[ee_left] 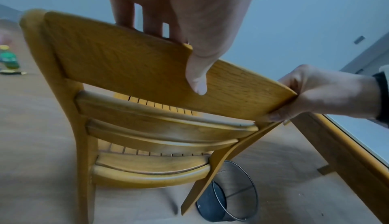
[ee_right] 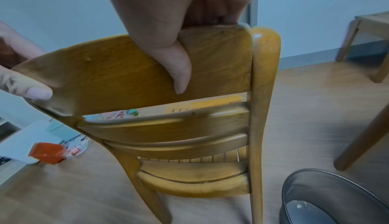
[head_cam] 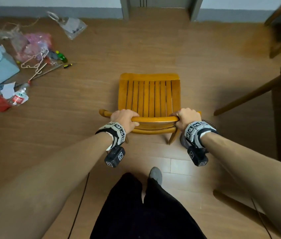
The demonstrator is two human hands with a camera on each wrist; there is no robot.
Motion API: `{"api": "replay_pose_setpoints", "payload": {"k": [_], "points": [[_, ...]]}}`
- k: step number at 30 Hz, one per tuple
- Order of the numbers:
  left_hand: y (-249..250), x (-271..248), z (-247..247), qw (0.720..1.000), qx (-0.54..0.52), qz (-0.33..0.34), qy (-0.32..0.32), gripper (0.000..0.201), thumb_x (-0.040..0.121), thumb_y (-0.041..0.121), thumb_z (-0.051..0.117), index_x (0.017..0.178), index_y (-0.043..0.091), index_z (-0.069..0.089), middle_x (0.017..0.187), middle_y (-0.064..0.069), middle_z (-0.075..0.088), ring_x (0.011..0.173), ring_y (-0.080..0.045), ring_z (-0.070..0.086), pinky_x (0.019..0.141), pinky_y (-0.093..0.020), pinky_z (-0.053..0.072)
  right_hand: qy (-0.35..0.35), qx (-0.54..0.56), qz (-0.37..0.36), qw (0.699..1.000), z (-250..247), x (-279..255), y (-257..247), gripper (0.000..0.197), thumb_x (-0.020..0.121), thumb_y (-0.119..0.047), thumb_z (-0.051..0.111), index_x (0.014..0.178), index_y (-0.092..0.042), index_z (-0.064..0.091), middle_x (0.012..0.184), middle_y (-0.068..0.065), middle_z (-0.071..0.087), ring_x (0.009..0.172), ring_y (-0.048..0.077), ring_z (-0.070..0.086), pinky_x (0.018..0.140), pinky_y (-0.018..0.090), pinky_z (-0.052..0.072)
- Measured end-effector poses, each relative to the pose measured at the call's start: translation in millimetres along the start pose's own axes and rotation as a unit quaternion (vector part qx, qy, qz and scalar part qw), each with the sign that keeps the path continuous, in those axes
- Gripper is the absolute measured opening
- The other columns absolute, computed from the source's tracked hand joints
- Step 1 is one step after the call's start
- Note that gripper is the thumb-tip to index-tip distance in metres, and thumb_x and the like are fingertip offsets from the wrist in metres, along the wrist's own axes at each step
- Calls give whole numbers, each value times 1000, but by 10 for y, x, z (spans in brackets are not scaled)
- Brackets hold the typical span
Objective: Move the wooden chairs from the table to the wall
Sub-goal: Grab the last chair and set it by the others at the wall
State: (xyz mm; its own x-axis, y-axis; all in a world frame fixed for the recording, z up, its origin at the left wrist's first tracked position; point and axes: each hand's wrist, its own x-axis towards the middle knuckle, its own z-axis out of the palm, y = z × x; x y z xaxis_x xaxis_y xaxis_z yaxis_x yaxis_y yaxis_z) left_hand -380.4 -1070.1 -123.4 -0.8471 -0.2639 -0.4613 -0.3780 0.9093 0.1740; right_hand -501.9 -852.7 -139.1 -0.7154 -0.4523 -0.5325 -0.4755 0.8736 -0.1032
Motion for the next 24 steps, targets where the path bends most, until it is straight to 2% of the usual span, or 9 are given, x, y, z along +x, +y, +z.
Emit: {"api": "replay_pose_setpoints", "payload": {"k": [4,11,16,21,24], "points": [[-36,607,-393,999,8,38,5,32,90,48,65,122,41,67,109,9,70,101,-20,63,73,-29,44,20,19,42,999,-368,403,5,31,79,-26,56,105,-28,73,92,4,70,84,31,66,75,37,55],[-248,1760,-1203,993,27,116,21,20,90,43,68,108,36,72,96,9,70,92,-20,62,79,-32,46,67,47,87,993,-1071,1091,-144,31,89,-26,58,117,-32,69,104,7,69,95,33,65,77,34,48],[-271,2483,-1494,982,68,174,9,24,90,42,68,114,37,71,99,8,71,96,-22,65,85,-35,50,53,77,146,985,-1245,1519,-185,30,88,-27,59,115,-32,70,91,0,64,79,26,57,72,32,49],[3,3184,-1599,969,89,230,-1,19,89,41,69,106,35,73,97,9,71,95,-20,64,86,-38,47,64,100,189,975,-1356,1832,49,36,87,-29,62,121,-41,66,106,0,69,96,28,64,82,36,51],[301,3603,-1698,960,99,263,6,19,88,40,70,106,34,72,97,10,70,95,-20,63,87,-39,48,67,115,214,968,-1508,2056,337,34,86,-28,62,117,-42,67,101,-1,70,93,28,64,82,37,53]]}}
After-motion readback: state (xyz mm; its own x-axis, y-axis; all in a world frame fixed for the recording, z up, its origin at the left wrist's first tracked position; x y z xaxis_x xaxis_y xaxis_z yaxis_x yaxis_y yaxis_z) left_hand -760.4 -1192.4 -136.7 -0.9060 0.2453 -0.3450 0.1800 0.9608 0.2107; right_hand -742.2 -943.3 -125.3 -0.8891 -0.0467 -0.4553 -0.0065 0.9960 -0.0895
